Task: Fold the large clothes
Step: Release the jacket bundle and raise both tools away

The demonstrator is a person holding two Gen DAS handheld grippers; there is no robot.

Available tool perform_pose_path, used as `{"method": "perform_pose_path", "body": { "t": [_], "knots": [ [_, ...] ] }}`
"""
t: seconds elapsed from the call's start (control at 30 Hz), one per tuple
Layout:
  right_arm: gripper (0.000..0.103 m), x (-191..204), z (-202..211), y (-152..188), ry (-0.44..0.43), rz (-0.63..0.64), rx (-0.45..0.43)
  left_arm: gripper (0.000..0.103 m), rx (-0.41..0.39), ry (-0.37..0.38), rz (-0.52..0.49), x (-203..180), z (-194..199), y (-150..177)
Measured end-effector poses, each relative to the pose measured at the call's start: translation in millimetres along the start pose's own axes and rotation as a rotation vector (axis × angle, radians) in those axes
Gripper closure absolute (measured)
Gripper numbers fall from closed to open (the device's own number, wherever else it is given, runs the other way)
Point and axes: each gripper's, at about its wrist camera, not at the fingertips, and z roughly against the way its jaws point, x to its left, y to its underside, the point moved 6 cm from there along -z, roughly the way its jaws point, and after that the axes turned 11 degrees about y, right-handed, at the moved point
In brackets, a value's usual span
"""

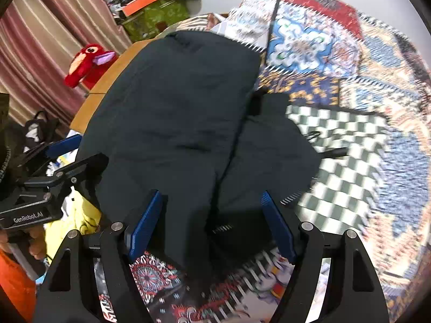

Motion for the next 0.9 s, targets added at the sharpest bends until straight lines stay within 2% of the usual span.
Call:
{"method": "perform_pose_path", "body": {
  "t": [0.2, 0.37, 0.67, 0.8, 0.9],
  "knots": [
    [0.03, -2.3, 58.1, 1.5, 0.022, 0.018, -0.103, 0.022, -0.075, -0.066, -0.1, -33.1, 57.9, 3.7],
    [0.03, -2.4, 126.3, 7.1, 0.003, 0.003, -0.229, 0.022, -0.179, -0.058, -0.128, -65.7, 122.0, 6.4],
    [0.03, 7.9, 267.1, 34.6, -0.007, 0.019, -0.542, 0.022, -0.452, -0.046, -0.152, -126.4, 257.9, 18.5],
    [0.03, 14.7, 318.7, 53.3, -0.013, 0.015, -0.671, 0.022, -0.603, -0.096, -0.198, -158.9, 318.2, 36.8],
    [0.03, 22.6, 352.1, 69.5, -0.008, 0.02, -0.767, 0.022, -0.69, -0.11, -0.204, -177.2, 349.6, 51.4]
  ]
}}
